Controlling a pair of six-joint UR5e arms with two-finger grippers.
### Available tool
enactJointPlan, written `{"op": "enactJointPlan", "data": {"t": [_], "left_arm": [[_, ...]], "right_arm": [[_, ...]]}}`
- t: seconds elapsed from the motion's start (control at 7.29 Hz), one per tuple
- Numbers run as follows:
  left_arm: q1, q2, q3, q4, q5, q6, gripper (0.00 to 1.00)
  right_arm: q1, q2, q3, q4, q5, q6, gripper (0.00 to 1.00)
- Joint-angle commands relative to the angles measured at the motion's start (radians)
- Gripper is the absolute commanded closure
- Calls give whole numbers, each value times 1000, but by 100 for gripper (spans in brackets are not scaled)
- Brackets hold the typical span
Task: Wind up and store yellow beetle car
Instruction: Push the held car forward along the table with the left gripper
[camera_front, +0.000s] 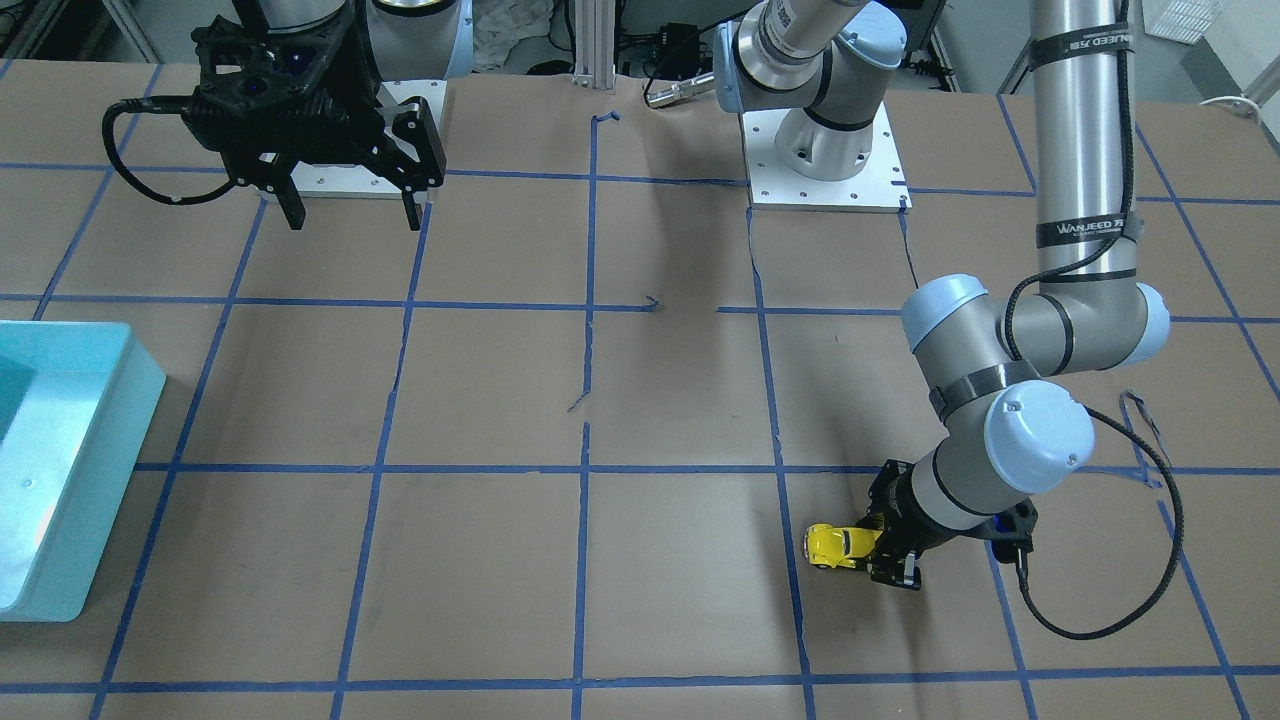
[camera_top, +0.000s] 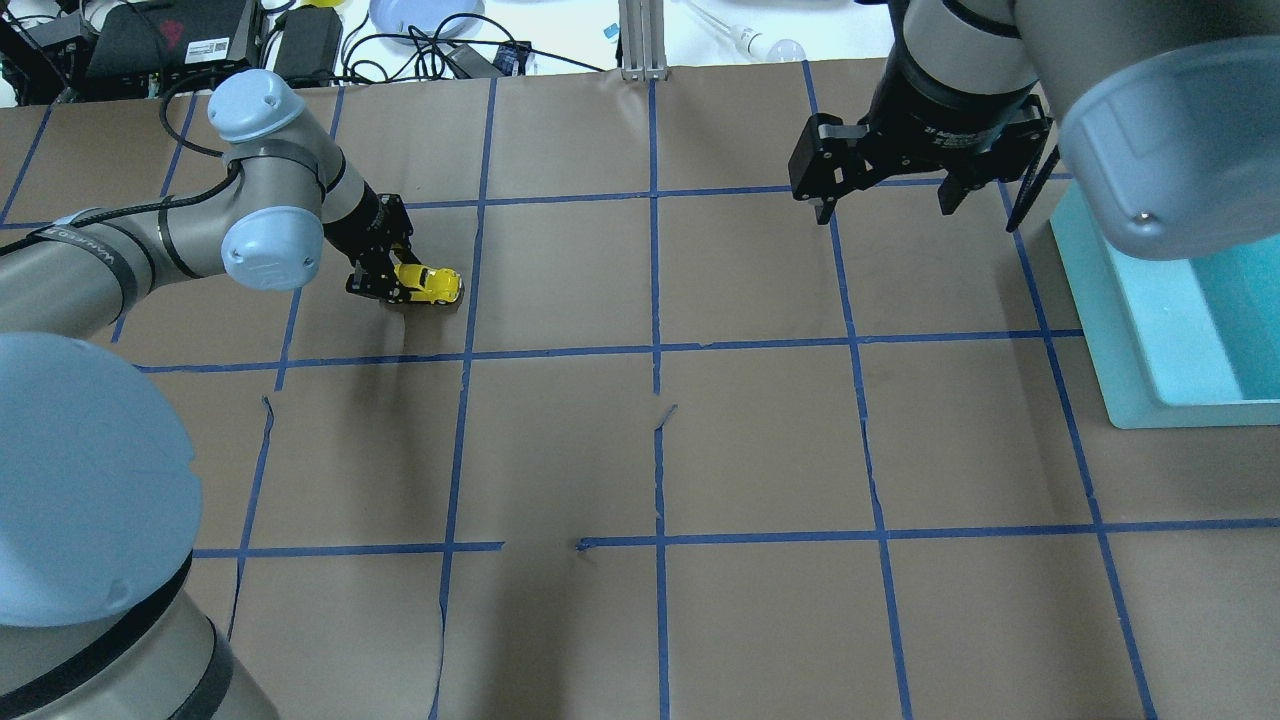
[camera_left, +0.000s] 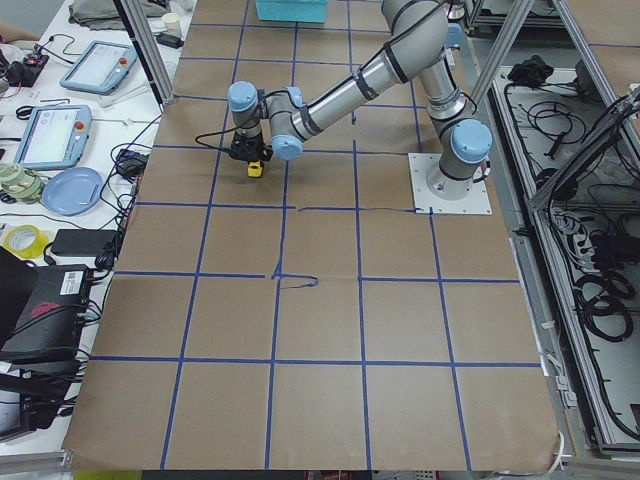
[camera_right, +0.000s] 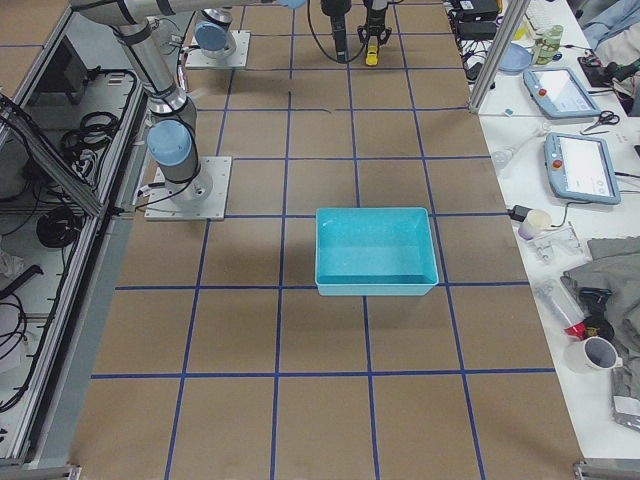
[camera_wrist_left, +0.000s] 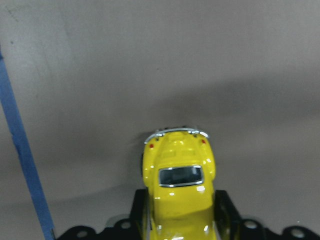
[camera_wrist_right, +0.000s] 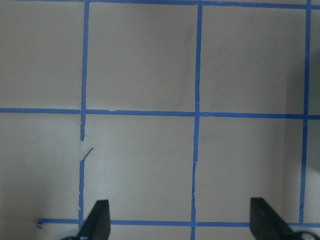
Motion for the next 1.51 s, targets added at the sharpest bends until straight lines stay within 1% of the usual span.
{"op": "enactJointPlan", "data": {"t": [0.0, 0.14, 0.27, 0.55, 0.82, 0.96, 1.37], "left_arm": [[0, 1, 12, 1, -61, -9, 100], [0, 3, 25, -2, -113, -18, 100], [-11, 10, 22, -14, -135, -79, 100], [-31, 24, 14, -28, -162, -111, 100], [-28, 20, 14, -57, -160, -187, 100], [-25, 20, 14, -63, -159, -263, 100], [-23, 3, 16, -61, -161, -256, 100]], "right_arm": [[0, 0, 0, -9, -1, 49, 0], [0, 0, 0, -8, -4, 46, 0], [0, 0, 0, -8, -5, 36, 0], [0, 0, 0, -8, -2, 35, 0], [0, 0, 0, -2, 1, 35, 0], [0, 0, 0, -1, 2, 35, 0], [-6, 0, 0, 3, -8, 9, 0]]}}
